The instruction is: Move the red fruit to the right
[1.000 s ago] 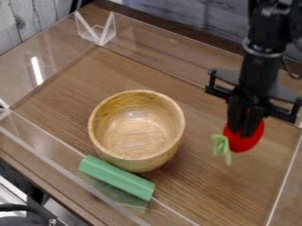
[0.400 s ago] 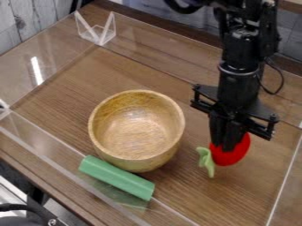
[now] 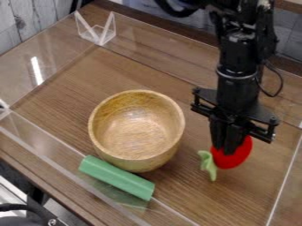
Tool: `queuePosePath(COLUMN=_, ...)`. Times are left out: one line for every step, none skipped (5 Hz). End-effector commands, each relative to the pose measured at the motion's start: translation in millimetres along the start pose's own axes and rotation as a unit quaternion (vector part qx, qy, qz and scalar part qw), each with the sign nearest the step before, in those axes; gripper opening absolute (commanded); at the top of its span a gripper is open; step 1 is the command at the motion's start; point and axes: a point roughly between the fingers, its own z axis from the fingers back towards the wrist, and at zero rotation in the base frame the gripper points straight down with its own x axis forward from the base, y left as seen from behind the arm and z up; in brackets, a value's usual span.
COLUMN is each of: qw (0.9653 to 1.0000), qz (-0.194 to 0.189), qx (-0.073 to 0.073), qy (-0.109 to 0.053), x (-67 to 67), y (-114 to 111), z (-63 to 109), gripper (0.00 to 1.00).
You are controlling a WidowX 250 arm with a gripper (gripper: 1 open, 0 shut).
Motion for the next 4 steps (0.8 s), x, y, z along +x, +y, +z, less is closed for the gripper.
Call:
queuePosePath(qw=0.9998, qz=-0.004, qx=-0.006, qy=-0.019, x=8.5, y=3.5, z=0.0, gripper=0.0)
queuePosePath(qw=0.999, qz=0.038, qx=-0.008, qy=-0.025, x=13.6, y=4.9, z=-13.9, gripper=0.0)
queuePosePath(qw=0.9969, qz=0.072, qx=-0.01, qy=-0.031, x=18.9, y=5.0, z=-28.6, gripper=0.0)
queuePosePath(qw=0.9991, qz=0.035, qx=-0.01, qy=-0.024, x=18.4, y=-0.4, z=-34.5, gripper=1.0)
